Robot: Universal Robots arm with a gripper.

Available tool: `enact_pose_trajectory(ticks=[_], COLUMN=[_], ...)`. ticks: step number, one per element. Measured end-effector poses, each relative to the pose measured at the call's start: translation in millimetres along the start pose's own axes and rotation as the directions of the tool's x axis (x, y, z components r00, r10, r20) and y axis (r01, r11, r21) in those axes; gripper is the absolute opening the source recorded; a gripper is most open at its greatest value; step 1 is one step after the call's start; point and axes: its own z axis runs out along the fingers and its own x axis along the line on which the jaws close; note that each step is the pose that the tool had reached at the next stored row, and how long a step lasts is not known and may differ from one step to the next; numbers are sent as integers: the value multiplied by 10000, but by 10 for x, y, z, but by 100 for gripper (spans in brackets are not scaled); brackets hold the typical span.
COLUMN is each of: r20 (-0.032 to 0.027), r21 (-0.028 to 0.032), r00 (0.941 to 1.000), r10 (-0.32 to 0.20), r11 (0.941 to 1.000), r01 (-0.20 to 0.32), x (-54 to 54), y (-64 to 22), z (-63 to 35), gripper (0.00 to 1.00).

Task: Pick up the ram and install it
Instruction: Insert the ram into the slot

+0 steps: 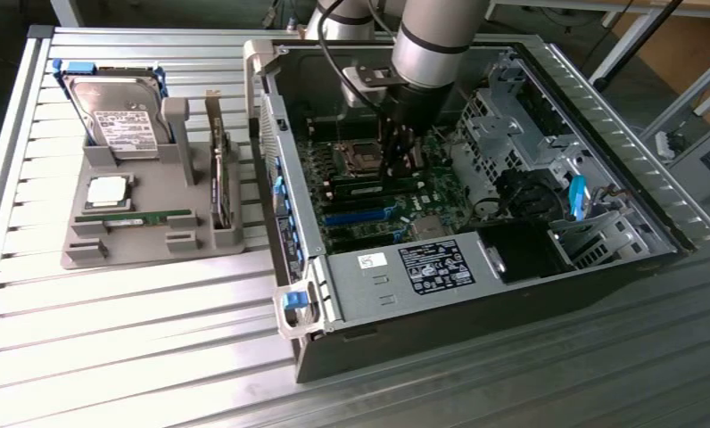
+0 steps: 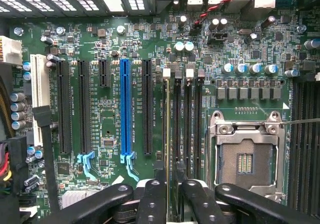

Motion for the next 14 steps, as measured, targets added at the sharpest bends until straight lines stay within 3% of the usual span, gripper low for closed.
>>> enact_pose_trajectory(ticks=[4, 5, 8, 14], r20=[0, 0, 0, -1], r21=[0, 0, 0, -25], r00=[10000, 10000, 10000, 10000], r10=[-1, -1, 0, -1], r11=[10000, 10000, 10000, 10000], r01=[1, 1, 0, 1], x=[-14, -14, -13, -12], y=[-1, -1, -9, -133], z=[-93, -98, -143, -174], gripper=[18, 11, 9, 9])
